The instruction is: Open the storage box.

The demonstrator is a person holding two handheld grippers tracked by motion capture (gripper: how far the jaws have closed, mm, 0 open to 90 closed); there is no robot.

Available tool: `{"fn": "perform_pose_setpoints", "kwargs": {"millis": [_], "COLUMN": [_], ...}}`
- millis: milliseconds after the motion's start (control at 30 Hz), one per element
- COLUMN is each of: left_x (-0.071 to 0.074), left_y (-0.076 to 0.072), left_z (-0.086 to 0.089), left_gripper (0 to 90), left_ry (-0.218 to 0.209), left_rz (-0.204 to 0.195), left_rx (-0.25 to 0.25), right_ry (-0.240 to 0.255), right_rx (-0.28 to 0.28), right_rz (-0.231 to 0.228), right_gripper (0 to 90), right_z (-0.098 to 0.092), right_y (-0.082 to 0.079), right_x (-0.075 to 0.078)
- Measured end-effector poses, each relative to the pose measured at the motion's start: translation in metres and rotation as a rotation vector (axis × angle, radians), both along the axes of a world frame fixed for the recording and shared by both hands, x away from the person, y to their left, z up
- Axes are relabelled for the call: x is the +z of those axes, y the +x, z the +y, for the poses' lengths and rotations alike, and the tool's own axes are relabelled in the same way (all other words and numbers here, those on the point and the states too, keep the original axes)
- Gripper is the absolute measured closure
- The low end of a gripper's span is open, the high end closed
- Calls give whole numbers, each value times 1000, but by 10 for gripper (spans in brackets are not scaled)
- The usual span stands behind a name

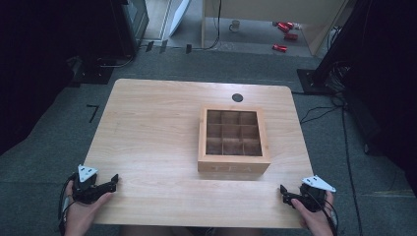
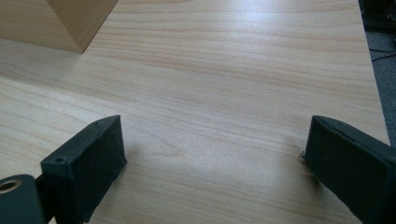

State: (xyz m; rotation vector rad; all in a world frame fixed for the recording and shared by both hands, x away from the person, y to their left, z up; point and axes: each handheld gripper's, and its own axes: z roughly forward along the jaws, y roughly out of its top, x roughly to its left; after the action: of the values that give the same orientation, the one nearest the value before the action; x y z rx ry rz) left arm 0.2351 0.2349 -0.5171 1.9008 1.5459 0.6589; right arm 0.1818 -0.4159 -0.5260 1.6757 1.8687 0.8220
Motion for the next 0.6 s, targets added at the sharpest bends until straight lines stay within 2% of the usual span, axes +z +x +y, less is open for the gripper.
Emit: {"fn": "perform_pose_setpoints", "kwargs": {"millis": [167, 200, 267, 300, 400, 467, 500, 533, 600], "left_x": [4, 6, 8, 14, 22, 25, 25, 27, 28], "left_y": [-2, -2, -1, 0, 3, 5, 5, 6, 8], "left_z": [-2, -4, -6, -16, -32, -43, -43, -54, -65], "left_gripper": [190, 191, 196, 196, 196, 198, 199, 200, 201], "left_ry": [13, -20, -34, -57, -75, -102, -102, -108, -111], "left_rz": [1, -8, -14, -36, -60, -66, -66, -66, -67], "left_rx": [-2, -7, -12, -30, -66, -85, -85, -111, -137], "right_ry": [0, 0, -1, -3, 0, 15, 23, 26, 26], "right_rx": [0, -1, -6, -9, -10, -12, -17, -21, -26], "right_rz": [0, -1, -1, -4, 3, 9, 9, 6, -5], "right_gripper": [48, 48, 51, 54, 56, 57, 59, 62, 63], "right_z": [0, 0, 0, 0, 1, 0, -1, -1, -1], "right_y": [0, 0, -1, -1, -2, -3, -3, -3, -3], "right_x": [0, 0, 0, 0, 1, 2, 3, 4, 7]}}
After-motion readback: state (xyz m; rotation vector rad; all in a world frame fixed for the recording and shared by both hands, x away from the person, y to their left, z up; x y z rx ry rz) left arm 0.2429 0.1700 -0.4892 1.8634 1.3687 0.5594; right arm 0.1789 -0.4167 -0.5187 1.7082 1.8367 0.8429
